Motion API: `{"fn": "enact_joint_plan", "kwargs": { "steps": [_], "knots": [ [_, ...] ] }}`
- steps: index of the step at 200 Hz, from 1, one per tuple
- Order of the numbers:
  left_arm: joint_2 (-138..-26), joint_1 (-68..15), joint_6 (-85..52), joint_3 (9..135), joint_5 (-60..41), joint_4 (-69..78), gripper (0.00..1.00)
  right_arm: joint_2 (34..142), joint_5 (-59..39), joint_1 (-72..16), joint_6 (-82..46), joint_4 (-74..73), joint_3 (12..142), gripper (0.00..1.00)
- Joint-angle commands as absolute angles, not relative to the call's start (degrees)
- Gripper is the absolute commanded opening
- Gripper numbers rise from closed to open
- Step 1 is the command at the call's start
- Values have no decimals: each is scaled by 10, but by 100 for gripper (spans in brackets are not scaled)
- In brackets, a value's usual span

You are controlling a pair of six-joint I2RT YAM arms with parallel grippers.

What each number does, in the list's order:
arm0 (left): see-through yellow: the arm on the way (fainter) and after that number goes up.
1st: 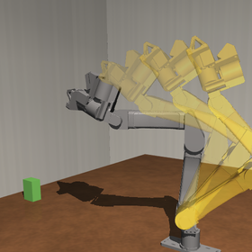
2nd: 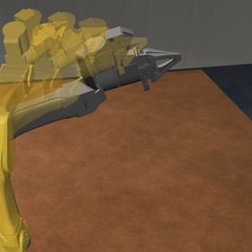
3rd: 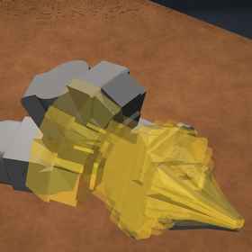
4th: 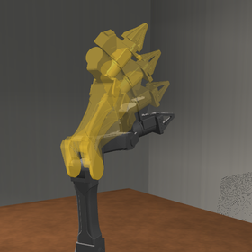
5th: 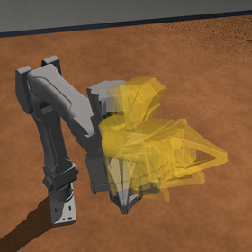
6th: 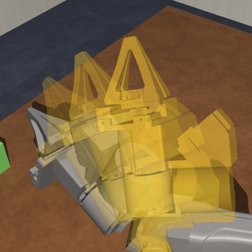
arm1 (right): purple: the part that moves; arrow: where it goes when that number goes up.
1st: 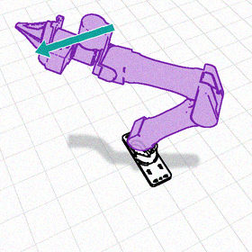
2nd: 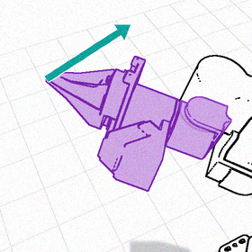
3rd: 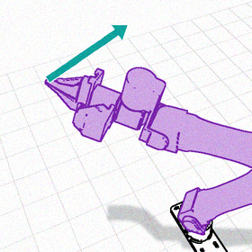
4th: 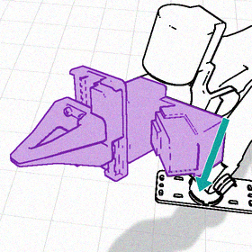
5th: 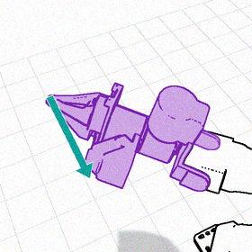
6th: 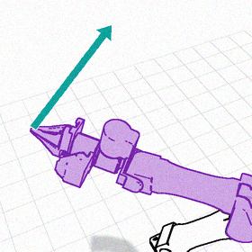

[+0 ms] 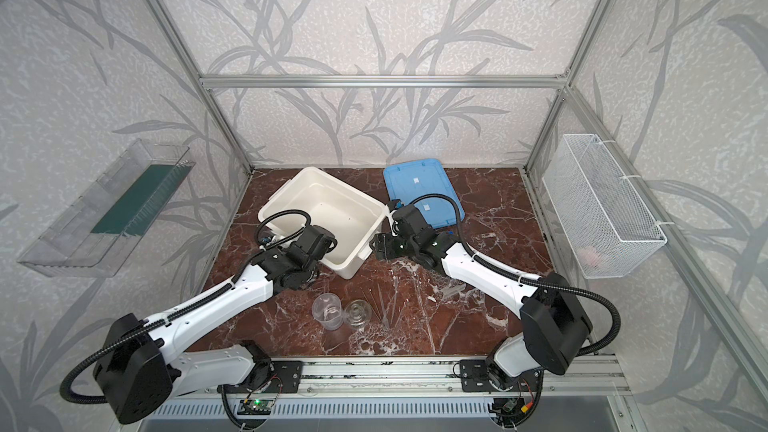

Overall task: Organize the chemistry lab equipment
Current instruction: 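Grasp the white bin's rim with the left gripper and pull it nearer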

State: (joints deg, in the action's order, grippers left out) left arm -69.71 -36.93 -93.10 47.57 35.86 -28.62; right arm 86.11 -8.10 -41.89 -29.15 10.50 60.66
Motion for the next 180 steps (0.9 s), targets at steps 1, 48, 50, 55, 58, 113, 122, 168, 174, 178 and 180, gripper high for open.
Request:
{"fn": "enact_joint_plan", "kwargs": {
  "steps": [1, 48, 50, 55, 58, 113, 122, 168, 174, 178, 180],
  "knots": [
    [-682, -372, -930, 465, 375, -242, 38, 876, -94, -411, -301, 98, 626, 71],
    [-646, -397, -846, 460, 359, -214, 79, 838, -86, -393, -302, 94, 611, 77],
    [-644, -400, -842, 459, 359, -212, 81, 835, -85, -393, -302, 93, 609, 77],
    [-636, -408, -830, 456, 356, -206, 85, 825, -80, -391, -302, 88, 602, 78],
    [-631, -411, -824, 453, 353, -203, 86, 818, -78, -390, -302, 85, 597, 79],
    [-579, -493, -842, 407, 311, -206, 97, 712, -69, -362, -297, 120, 544, 83],
    [-576, -506, -855, 400, 310, -192, 97, 696, -64, -361, -295, 130, 538, 83],
    [-637, -542, -808, 436, 306, -137, 97, 619, -45, -361, -316, 119, 478, 83],
    [-649, -544, -799, 438, 299, -119, 97, 611, -40, -360, -313, 127, 476, 83],
    [-656, -546, -793, 441, 296, -111, 97, 607, -37, -361, -312, 132, 474, 83],
    [-660, -546, -790, 443, 294, -109, 97, 605, -36, -360, -311, 134, 473, 83]
  ]
}}
